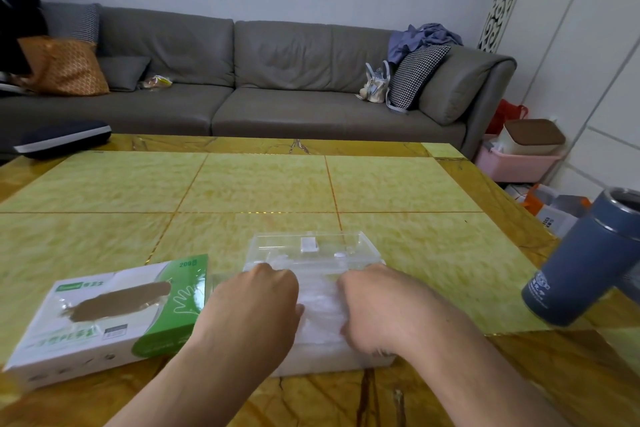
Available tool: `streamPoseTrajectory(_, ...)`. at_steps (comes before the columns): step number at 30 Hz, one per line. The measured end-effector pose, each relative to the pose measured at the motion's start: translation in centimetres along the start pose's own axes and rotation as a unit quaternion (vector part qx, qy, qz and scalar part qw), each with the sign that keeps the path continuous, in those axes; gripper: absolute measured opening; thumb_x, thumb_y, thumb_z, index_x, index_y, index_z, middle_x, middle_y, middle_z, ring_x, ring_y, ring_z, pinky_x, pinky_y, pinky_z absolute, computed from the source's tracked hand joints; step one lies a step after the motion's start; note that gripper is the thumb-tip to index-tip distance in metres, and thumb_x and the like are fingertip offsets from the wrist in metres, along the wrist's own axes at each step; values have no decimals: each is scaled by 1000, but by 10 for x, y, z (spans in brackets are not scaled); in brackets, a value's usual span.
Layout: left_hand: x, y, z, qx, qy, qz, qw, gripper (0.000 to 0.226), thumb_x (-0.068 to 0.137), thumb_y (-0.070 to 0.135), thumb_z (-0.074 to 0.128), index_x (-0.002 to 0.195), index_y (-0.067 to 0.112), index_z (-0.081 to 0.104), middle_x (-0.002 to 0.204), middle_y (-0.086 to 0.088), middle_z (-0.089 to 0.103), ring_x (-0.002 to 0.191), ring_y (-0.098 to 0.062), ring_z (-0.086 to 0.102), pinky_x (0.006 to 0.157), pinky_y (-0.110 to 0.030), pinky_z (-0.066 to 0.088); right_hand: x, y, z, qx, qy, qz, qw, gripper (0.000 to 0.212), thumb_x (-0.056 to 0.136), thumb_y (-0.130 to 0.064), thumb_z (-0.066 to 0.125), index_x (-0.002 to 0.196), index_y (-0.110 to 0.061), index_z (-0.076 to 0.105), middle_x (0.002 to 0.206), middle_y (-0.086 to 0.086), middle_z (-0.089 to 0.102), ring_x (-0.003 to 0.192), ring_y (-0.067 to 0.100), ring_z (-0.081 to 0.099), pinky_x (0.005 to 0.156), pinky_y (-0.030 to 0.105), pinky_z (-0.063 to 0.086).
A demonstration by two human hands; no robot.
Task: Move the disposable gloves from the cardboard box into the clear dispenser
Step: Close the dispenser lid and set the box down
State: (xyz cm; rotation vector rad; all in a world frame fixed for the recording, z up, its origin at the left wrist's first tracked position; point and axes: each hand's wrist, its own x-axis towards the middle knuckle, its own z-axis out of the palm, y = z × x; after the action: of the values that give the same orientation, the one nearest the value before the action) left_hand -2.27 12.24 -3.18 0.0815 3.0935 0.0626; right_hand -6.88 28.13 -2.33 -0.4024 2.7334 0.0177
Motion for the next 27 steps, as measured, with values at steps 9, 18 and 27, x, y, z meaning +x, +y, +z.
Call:
streamPoseTrajectory(9,34,4,2,-48,-166,-21,985,40,94,53,66,81,21,47,78,7,52,65,-7,46,54,-25,35,11,-2,-5,26,-71,24,997,41,85,-1,56,122,-11,69,100,6,67,72,21,55,65,32,48)
streamPoseTrajectory(18,38,-1,-7,32,-243,23,969,4,96,12,53,97,16,53,83,4,48,83,-21,51,65,-26,41,6,-6,-7,45,-83,28,995,69,91,1,54,154,-13,29,116,11,46,74,20,49,53,30,38)
streamPoseTrajectory(27,31,-3,-2,132,-116,62,982,23,87,25,76,103,18,61,102,0,61,85,-21,65,66,-31,52,6,-5,-2,60,-47,24,997,51,88,1,54,136,-11,44,100,5,48,71,18,52,54,29,40)
